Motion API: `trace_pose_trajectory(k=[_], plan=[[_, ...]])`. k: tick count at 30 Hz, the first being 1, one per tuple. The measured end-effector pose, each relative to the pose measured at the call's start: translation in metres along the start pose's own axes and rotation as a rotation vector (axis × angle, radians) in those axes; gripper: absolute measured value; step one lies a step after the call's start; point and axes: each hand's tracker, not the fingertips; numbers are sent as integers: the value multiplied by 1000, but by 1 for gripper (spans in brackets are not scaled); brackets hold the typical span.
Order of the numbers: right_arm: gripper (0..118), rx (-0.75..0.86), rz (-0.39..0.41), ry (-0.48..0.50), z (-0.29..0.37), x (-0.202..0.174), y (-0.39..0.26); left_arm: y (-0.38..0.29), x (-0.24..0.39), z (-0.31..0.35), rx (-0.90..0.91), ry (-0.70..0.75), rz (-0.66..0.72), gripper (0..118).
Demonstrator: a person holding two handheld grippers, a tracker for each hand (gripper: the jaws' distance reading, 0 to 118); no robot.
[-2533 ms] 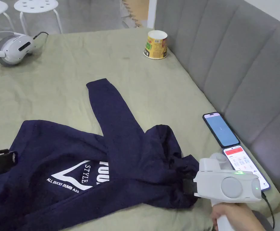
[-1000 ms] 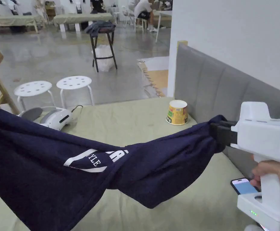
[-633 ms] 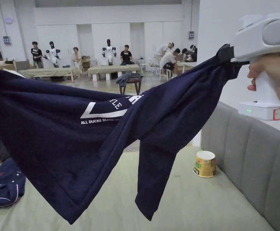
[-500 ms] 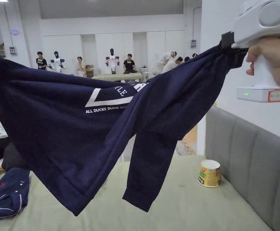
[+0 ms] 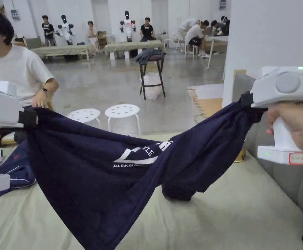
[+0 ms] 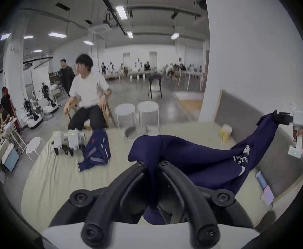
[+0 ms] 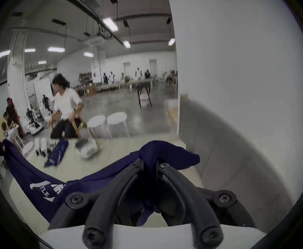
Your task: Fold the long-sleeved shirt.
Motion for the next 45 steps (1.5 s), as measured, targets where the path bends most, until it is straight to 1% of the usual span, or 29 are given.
trace_pose_trajectory(k=[3, 5, 6, 8, 9, 12, 15, 17, 20, 22, 24, 28, 29, 30, 31, 32, 33, 34, 35, 36, 37, 38, 39, 40, 41, 42, 43, 44, 45], plan=[[11, -174, 12, -8, -47, 2, -89, -74, 5, -47, -147, -23, 16, 10], [11, -288, -4, -9, -68, 1, -143, -116, 6, -78, -243, -19, 29, 10], [11, -338, -8, -28, -78, 1, -164, -134, 8, -91, -266, -3, 15, 10], [10, -390, -25, -42, -85, 2, -189, -153, 13, -101, -312, 46, -22, 10], [10, -374, -29, -40, -81, 3, -192, -158, 13, -106, -326, 67, -15, 10], [10, -337, -44, -30, -60, 12, -198, -160, 9, -90, -301, 41, 38, 10], [10, -302, -59, 15, -28, 28, -206, -166, 6, -56, -261, 4, 81, 10], [10, -286, -57, 28, 3, 31, -221, -182, 8, -32, -253, -2, 88, 10], [10, -285, -57, 59, 47, 42, -260, -224, 11, 8, -268, -11, 69, 10], [10, -329, -59, 68, 66, 49, -295, -264, 16, 31, -321, -7, 91, 10], [10, -413, -25, 57, 80, 52, -329, -307, 19, 44, -427, -8, 114, 10], [9, -619, 86, 0, 73, 50, -387, -383, 36, 38, -672, -26, 52, 10], [9, -648, 110, -33, 69, 48, -396, -393, 39, 33, -703, -24, 52, 10], [9, -656, 106, -21, 64, 48, -401, -401, 44, 29, -719, -14, 49, 10], [9, -637, 72, -4, 63, 50, -402, -403, 49, 26, -703, -8, 41, 10], [9, -636, 49, -9, 63, 49, -399, -403, 51, 25, -692, 2, 31, 10], [11, -630, 52, -18, 66, 47, -394, -400, 53, 24, -684, 14, 26, 14], [23, -613, 49, -28, 70, 46, -389, -397, 50, 22, -674, 18, 31, 25], [48, -576, 49, -54, 74, 46, -384, -394, 46, 21, -649, 15, 42, 46], [85, -539, 61, -83, 80, 45, -378, -389, 42, 23, -622, 0, 45, 87], [110, -502, 86, -109, 92, 45, -372, -384, 40, 26, -587, -21, 51, 108], [118, -465, 97, -96, 103, 46, -366, -379, 39, 32, -553, -28, 58, 110], [118, -425, 98, -73, 114, 46, -359, -371, 42, 47, -490, -33, 66, 105], [118, -400, 76, -46, 126, 47, -352, -363, 39, 54, -474, -47, 72, 101], [117, -404, 60, -49, 134, 47, -348, -358, 37, 58, -470, -34, 72, 96], [108, -404, 32, -41, 139, 47, -344, -352, 36, 63, -472, -30, 78, 81], [85, -392, 10, -31, 144, 47, -339, -348, 41, 68, -463, -25, 91, 58], [47, -373, -1, -28, 148, 46, -337, -344, 41, 72, -449, -27, 99, 28], [0, -351, 2, -26, 151, 42, -334, -341, 43, 75, -420, -23, 99, 6]])
